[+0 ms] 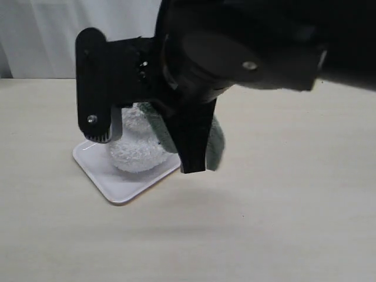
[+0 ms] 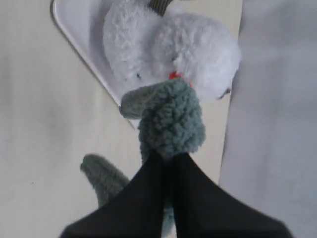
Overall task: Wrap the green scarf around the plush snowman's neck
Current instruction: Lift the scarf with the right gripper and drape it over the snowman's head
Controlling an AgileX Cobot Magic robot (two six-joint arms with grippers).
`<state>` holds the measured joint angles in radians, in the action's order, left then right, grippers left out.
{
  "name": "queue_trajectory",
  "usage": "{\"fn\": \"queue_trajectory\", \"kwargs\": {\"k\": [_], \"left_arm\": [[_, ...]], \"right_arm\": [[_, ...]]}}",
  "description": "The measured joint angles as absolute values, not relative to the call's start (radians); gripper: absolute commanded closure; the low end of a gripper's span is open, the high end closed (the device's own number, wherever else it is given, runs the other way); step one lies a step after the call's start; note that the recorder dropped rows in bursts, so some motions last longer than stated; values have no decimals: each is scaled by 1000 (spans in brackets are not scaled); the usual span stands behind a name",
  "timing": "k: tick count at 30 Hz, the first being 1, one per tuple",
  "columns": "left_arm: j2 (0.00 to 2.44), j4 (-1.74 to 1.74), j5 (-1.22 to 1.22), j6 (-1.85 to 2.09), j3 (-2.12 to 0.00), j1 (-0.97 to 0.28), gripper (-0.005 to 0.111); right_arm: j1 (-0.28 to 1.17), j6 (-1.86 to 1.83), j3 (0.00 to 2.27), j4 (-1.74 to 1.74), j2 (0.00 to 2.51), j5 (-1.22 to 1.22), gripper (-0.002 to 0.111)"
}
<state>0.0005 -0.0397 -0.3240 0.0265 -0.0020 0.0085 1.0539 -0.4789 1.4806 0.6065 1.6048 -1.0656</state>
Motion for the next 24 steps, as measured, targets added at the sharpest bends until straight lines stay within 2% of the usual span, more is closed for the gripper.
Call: {"fn": "queue_trajectory", "kwargs": {"k": [4, 10, 16, 20, 24], "left_arm": [[0, -40, -324, 26, -2, 8, 107], [0, -40, -324, 26, -2, 8, 107], [0, -40, -324, 26, -2, 8, 107], [0, -40, -324, 26, -2, 8, 107], [0, -40, -324, 26, -2, 8, 107]], "right_arm": [[1060, -571, 1481, 683, 1660, -1009, 104], [1054, -642, 1481, 1002, 1785, -933, 104], [925, -531, 1481, 1203, 1881, -701, 104], [862, -461, 1481, 1233, 1903, -448, 104], [838, -345, 1481, 1242, 1931, -404, 104]]}}
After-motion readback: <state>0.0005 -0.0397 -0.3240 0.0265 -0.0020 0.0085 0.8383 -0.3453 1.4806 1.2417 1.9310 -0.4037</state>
